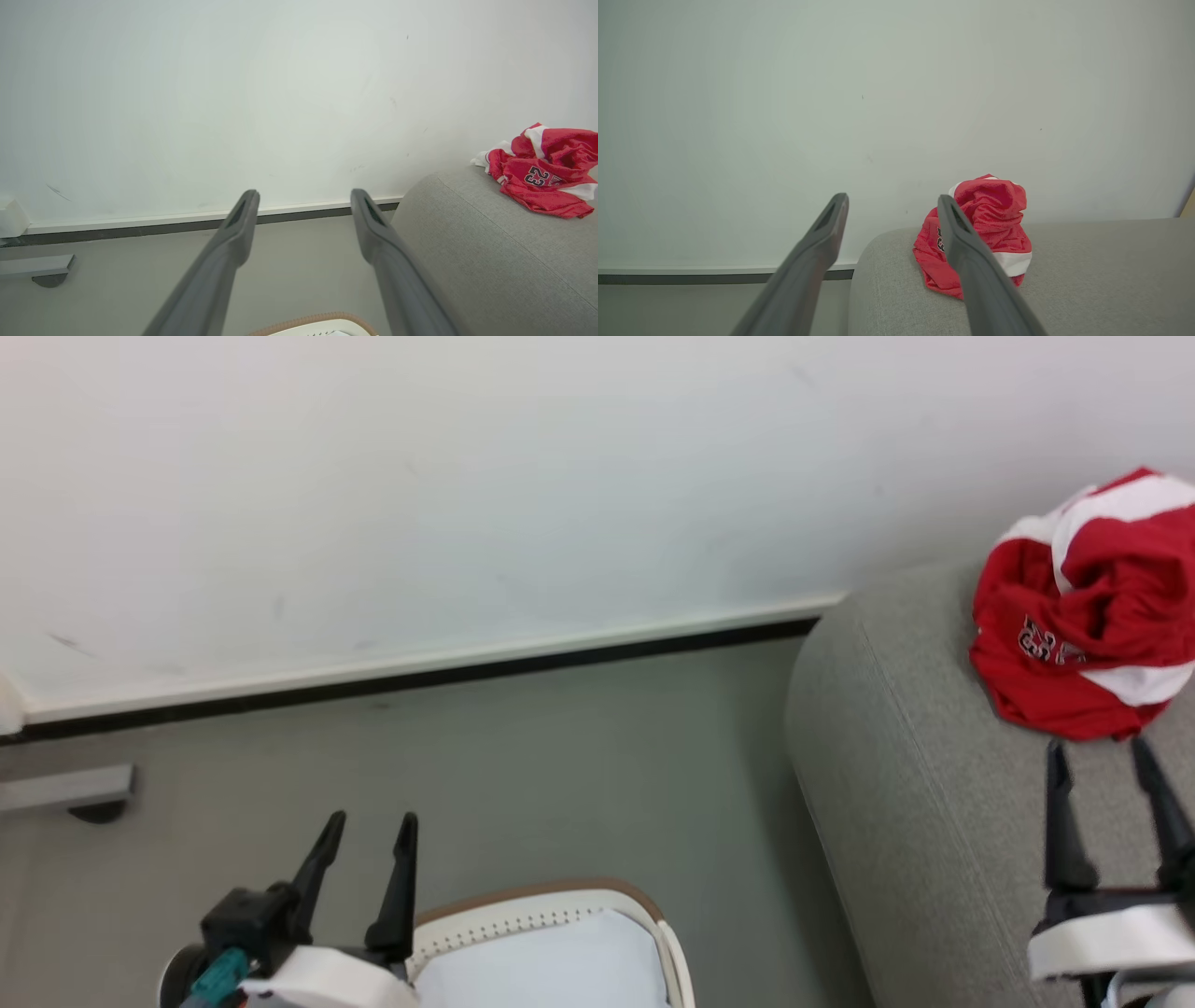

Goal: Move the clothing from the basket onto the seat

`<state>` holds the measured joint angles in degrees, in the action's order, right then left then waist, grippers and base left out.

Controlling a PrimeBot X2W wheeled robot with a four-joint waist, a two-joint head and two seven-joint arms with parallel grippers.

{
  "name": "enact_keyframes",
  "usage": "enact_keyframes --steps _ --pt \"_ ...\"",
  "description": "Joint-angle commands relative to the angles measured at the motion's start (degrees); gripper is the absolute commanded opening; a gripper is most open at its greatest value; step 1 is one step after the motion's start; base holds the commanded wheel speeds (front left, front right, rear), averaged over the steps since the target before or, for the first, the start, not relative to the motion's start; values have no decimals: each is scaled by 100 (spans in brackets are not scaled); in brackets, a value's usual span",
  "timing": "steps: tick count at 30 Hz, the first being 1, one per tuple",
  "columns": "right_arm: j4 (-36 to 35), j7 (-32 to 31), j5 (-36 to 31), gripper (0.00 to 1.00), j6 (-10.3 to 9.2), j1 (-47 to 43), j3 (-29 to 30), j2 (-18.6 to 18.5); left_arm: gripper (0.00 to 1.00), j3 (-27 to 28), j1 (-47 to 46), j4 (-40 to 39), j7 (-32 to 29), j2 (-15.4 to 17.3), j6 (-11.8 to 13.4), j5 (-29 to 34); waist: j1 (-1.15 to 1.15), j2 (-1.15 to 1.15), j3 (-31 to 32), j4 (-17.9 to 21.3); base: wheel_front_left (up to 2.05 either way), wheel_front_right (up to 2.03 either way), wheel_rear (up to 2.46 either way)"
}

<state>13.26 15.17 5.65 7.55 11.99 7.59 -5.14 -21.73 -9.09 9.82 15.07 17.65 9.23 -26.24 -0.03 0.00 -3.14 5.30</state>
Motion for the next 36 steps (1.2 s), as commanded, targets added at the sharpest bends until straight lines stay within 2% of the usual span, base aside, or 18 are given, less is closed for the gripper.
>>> enact_keyframes --steps 1,5,10,24,36 --pt "-44 -6 19 100 -13 -229 -109 65 100 154 234 -107 6 -51 53 92 3 0 279 -210 0 0 0" --pt "-67 -6 -42 100 -14 -472 -325 125 100 398 547 -210 5 -152 83 241 3 0 362 -261 0 0 0" --pt "-8 -5 -162 100 -14 -723 -631 203 100 744 948 -276 7 -348 1 483 3 0 446 -336 0 0 0" --pt "388 -5 144 100 -13 -978 -1049 220 100 1414 1179 -134 8 -895 -622 1059 3 0 545 -394 0 0 0" --pt "443 -5 242 100 -14 -984 -1130 222 100 1787 1159 48 8 -1173 -961 1371 3 0 525 -364 0 0 0"
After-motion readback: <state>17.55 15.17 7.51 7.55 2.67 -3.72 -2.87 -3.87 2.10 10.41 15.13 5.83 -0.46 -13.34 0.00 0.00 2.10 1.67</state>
